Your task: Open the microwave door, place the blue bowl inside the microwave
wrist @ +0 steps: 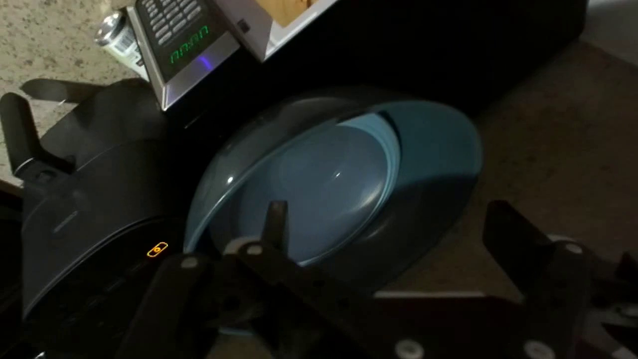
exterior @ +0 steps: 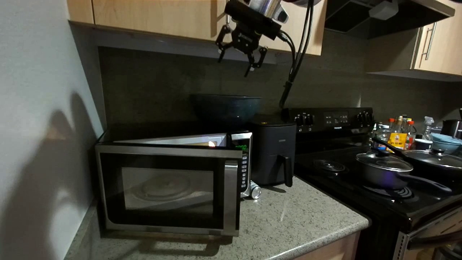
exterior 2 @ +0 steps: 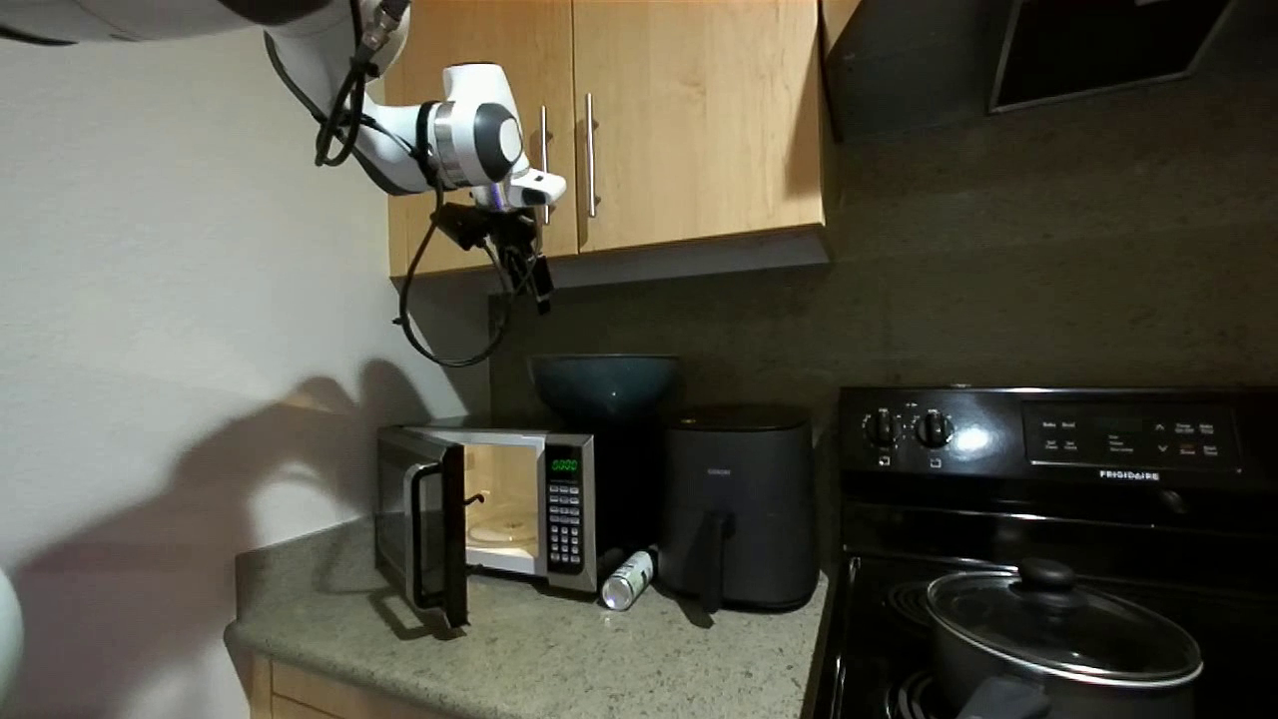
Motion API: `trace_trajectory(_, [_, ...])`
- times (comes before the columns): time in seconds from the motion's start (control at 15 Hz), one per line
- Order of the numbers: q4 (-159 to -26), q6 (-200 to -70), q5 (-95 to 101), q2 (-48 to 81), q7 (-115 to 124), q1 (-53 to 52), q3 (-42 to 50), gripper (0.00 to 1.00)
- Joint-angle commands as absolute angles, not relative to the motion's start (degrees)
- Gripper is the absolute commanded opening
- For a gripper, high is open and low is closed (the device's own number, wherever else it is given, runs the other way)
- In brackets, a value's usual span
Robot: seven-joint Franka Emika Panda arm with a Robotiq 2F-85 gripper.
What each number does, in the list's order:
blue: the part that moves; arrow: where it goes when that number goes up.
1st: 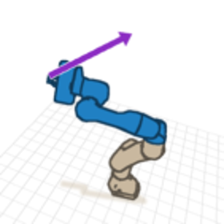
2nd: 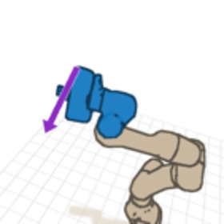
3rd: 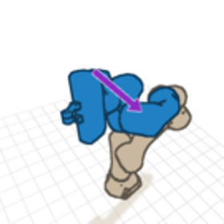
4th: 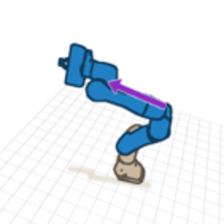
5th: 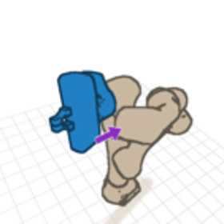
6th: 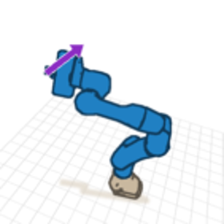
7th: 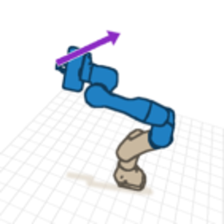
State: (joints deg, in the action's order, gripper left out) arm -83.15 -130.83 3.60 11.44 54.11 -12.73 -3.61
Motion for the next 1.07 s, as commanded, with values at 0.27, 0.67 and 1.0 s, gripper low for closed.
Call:
trace_trajectory(0.27, [-81.33, -131.26, 6.18, 13.84, 57.45, -12.7, -2.84, 1.0])
trace_trajectory(0.67, [-82.67, -130.95, 4.88, 14.0, 57.9, -12.52, -2.95, 1.0])
trace_trajectory(1.0, [-85.27, -131.1, 5.7, 13.06, 58.05, -13.4, -3.38, 1.0])
